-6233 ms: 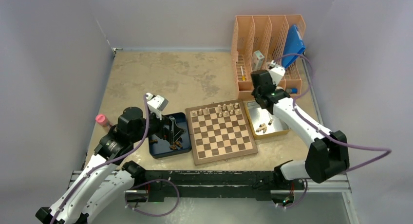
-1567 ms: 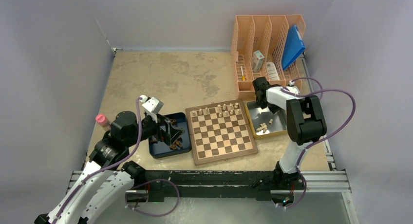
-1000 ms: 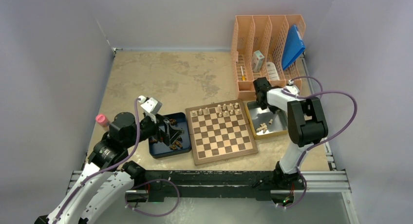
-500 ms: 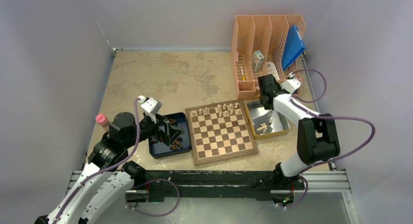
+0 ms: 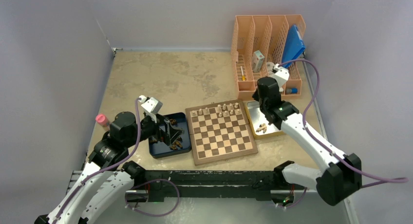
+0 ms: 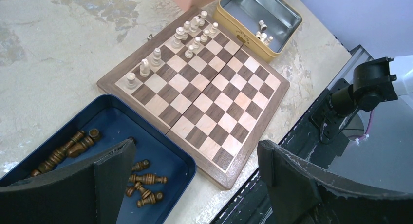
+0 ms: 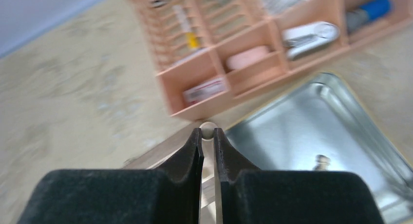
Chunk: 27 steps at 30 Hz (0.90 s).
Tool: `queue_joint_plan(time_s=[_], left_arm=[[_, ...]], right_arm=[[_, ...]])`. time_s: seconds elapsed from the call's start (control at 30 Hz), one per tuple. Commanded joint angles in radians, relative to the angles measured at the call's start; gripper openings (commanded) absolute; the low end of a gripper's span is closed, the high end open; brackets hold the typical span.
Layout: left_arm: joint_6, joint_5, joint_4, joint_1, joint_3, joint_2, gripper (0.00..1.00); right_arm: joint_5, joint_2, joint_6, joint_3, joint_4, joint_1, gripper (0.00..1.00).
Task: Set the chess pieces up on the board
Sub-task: Pick up the chess piece from the storage box, then place the chess piece on the chessboard.
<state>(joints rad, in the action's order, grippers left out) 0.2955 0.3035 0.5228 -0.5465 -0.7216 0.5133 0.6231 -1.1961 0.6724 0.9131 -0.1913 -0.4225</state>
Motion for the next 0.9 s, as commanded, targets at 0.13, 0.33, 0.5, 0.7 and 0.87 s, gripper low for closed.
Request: queue_joint_plan(time_s=[0.13,0.33,0.5,0.7,0.87], left_arm=[[-0.005,-0.012,-0.036,-0.006,0.005,-0.001,0.96],[-0.001,-0.035,-0.028,-0.005,0.002,-0.006,0.96],[0.002,-0.055,-0.025,-0.005,0.002,-0.024,0.96],[0.005,-0.067,-0.021,-0.005,0.002,-0.027,0.96],[0.004,-0.071,-0.019,-0.004,-0.002,-0.026,0.96]], right_arm=[[-0.155,0.079,-0.131,-0.072,0.152,-0.214,0.0],[-0.165,0.04,-0.127,-0.123,0.277,-0.395,0.0],[-0.167,-0.057,-0.123,-0.128,0.365,-0.519,0.0],[-0.111,-0.236,-0.156,-0.065,0.402,-0.62,0.04],[-0.1,-0.34,-0.18,0.0,0.411,-0.647,0.04]])
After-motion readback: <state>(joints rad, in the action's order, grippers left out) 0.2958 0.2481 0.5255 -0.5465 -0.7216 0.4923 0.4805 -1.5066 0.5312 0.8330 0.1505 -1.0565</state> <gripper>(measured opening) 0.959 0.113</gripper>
